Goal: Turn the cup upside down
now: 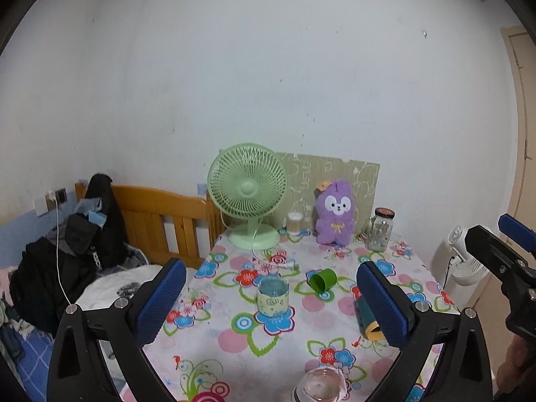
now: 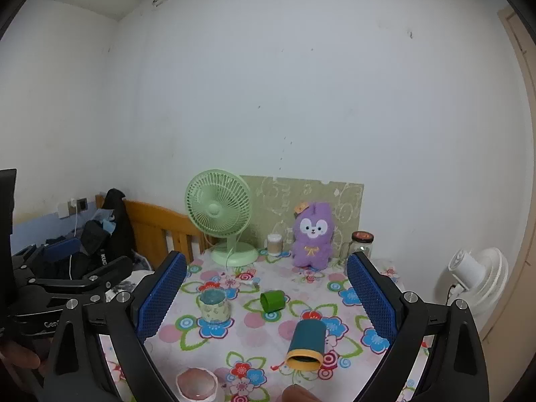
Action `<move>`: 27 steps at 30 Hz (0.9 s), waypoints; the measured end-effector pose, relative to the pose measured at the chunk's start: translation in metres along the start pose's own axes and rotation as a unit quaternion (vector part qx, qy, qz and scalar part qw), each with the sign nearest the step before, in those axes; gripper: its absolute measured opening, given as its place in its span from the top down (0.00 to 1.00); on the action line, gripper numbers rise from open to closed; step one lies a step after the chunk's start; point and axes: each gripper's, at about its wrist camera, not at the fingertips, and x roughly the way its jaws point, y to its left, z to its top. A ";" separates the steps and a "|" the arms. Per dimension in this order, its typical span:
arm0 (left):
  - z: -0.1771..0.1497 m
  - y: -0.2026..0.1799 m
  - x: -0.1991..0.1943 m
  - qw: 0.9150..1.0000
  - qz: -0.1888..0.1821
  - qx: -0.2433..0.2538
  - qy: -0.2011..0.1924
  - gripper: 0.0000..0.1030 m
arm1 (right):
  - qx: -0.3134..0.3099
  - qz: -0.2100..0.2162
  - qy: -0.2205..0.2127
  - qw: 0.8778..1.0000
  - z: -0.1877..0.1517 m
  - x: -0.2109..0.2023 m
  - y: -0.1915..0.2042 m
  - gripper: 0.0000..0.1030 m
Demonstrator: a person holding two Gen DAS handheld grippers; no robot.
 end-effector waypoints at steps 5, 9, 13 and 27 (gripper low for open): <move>0.006 -0.001 -0.005 1.000 0.001 0.000 -0.021 0.00 | -0.001 -0.011 -0.022 1.000 0.004 -0.006 -0.002 0.05; 0.009 -0.002 -0.008 1.000 -0.002 -0.003 -0.030 0.00 | 0.002 -0.006 -0.034 0.999 0.006 -0.013 -0.004 0.04; 0.008 -0.002 -0.008 1.000 -0.004 -0.004 -0.028 0.00 | -0.002 -0.012 -0.034 0.999 0.004 -0.013 -0.004 0.03; -0.027 -0.007 0.020 0.997 -0.009 -0.003 0.071 0.00 | 0.003 -0.002 0.093 0.996 -0.036 0.028 0.003 0.02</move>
